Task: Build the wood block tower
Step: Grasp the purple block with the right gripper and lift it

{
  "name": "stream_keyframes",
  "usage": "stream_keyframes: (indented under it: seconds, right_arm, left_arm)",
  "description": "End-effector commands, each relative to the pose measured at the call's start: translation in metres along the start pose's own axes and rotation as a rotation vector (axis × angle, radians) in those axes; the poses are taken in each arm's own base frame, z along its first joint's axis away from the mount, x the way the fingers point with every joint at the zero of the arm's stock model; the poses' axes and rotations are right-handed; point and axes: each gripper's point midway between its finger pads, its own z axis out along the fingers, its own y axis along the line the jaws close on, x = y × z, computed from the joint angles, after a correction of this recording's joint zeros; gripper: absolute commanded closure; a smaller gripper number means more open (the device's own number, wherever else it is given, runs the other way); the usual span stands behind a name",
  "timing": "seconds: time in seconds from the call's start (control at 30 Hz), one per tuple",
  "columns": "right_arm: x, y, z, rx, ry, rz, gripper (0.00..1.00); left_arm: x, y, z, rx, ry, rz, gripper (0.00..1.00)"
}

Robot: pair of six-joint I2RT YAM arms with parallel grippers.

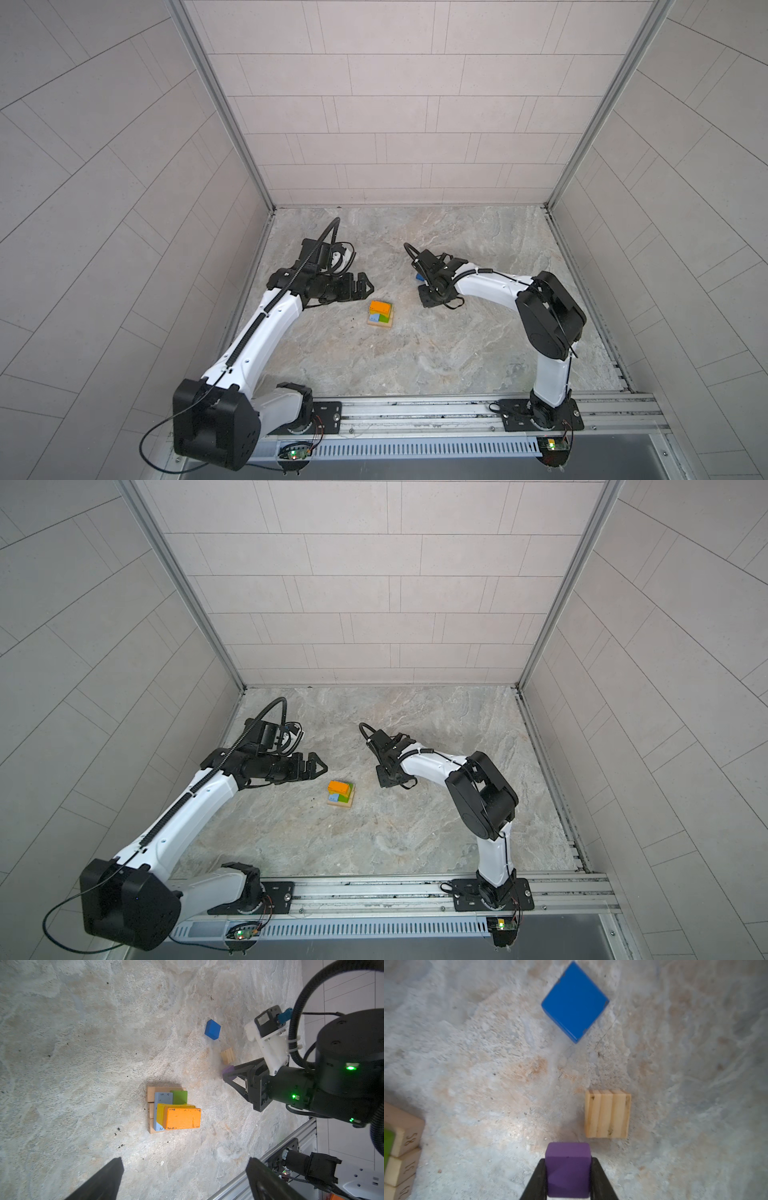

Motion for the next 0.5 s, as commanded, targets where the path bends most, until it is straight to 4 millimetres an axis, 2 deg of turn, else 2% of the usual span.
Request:
stream_keyframes:
  seconds: [0.0,0.17,0.47]
  right_arm:
    - [-0.011,0.006,-0.039,-0.012,-0.053,-0.067,0.74]
    - [-0.014,0.021,-0.067,-0.056,-0.070,-0.141,0.75]
    - [-0.014,0.067,-0.109,-0.130,-0.101,-0.352,0.75]
  left_arm:
    - [0.002,0.001,0.004,0.041,0.020,-0.024,0.00]
    - [0.004,0.000,0.002,0.059,0.047,-0.026,0.00]
    - [-0.002,0.007,-0.003,0.080,0.052,-0.076,0.00]
